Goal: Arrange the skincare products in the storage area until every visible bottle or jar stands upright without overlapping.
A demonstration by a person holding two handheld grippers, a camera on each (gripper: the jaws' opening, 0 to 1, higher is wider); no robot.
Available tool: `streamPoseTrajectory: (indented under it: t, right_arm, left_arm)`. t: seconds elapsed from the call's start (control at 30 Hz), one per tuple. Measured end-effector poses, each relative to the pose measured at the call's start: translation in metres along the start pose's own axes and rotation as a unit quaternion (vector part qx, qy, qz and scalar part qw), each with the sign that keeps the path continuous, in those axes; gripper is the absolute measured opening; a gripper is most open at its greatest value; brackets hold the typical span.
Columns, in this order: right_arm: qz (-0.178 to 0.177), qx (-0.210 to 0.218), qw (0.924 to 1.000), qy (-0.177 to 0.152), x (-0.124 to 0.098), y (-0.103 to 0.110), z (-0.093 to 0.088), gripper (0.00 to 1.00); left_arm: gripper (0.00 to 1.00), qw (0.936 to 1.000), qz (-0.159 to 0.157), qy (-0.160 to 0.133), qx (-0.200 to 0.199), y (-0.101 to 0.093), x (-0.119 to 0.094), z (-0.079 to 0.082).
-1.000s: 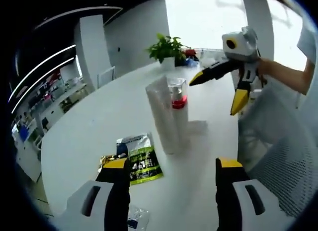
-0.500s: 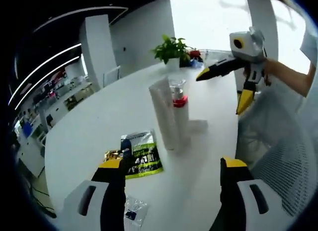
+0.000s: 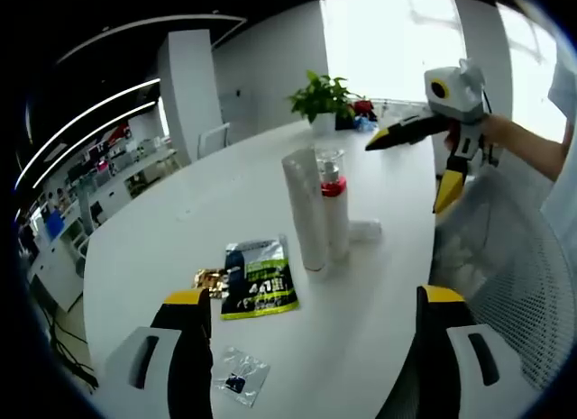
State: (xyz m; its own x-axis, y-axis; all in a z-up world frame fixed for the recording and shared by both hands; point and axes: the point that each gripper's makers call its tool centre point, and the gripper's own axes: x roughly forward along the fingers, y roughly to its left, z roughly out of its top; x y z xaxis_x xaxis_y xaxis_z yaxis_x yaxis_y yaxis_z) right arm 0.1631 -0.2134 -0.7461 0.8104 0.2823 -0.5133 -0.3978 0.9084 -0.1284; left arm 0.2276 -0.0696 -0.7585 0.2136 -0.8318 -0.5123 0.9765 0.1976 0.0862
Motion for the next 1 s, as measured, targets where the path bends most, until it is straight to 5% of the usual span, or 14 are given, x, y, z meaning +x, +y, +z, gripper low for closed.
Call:
streamPoseTrajectory:
  t: [1.0]
  right_arm:
    - [0.002, 0.004, 0.9998, 0.018, 0.011, 0.001, -0.009, 1.00]
  left_arm:
    - [0.97, 0.9991, 0.021, 0.010, -0.035, 0.017, 0.001, -0.020]
